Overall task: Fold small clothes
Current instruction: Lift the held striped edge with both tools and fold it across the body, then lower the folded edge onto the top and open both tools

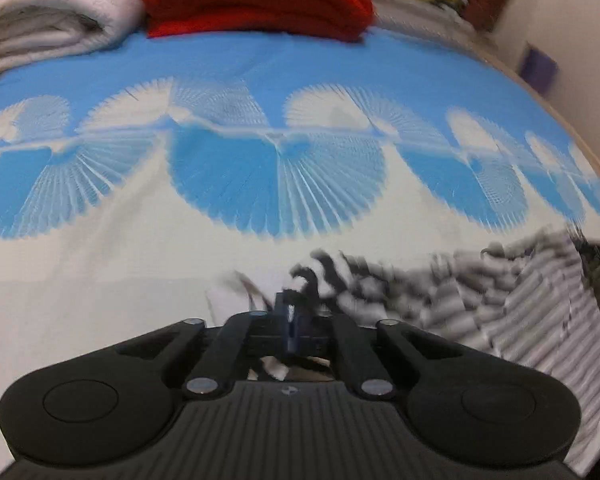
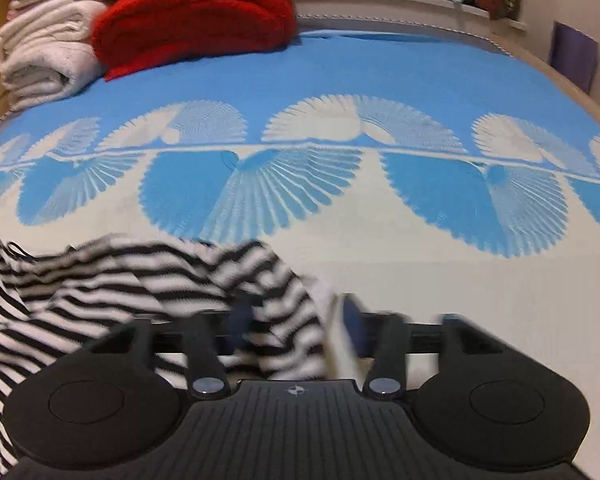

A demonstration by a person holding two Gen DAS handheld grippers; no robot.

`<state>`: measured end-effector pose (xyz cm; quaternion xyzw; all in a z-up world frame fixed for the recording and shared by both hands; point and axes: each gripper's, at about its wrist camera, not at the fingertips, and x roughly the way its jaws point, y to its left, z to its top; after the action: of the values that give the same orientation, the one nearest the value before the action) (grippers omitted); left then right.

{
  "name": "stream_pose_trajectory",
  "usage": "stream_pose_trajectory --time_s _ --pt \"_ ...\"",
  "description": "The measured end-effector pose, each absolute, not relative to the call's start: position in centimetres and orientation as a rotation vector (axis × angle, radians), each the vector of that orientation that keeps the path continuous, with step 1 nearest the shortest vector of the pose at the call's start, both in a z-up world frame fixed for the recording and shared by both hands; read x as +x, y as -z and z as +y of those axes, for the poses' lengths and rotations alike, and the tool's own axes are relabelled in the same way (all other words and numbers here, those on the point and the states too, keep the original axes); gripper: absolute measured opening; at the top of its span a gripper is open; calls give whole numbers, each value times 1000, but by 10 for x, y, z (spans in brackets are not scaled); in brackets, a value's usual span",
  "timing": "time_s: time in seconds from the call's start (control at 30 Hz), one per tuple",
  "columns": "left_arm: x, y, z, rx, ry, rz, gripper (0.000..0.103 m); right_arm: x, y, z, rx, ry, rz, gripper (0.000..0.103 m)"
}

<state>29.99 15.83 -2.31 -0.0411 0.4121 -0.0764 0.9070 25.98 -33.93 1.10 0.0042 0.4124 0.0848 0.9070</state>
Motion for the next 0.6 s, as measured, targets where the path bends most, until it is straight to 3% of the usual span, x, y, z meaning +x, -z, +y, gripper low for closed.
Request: stream_pose_trajectory --time_s 0.1,0.2,0.27,0.37,0.4,0.43,0.47,0.5,0.53,0.6 --pt "303 3 172 -176 90 720 1 266 -35 -339 74 -127 710 4" --pt "316 11 160 -125 49 758 1 277 -35 -332 70 -58 676 4" --pt "328 32 146 -31 7 862 2 288 -17 -317 -25 -26 744 4" --pt "337 64 136 22 3 1028 11 303 24 -306 -101 -19 958 7" --pt "335 64 136 39 -3 1033 17 301 27 -305 -114 -14 957 8" --pt "332 58 137 49 -9 1026 35 298 23 -303 -129 -16 947 11" --pt "329 51 141 34 -17 1021 45 295 16 -303 -128 -12 942 14" --pt "321 41 150 -15 -16 1007 58 290 7 -307 -104 -10 932 24" --pt "313 32 156 -54 1 1002 59 281 -6 -314 -51 -16 914 33" --pt "302 17 171 -95 8 1046 59 265 -26 -329 53 -51 902 38"
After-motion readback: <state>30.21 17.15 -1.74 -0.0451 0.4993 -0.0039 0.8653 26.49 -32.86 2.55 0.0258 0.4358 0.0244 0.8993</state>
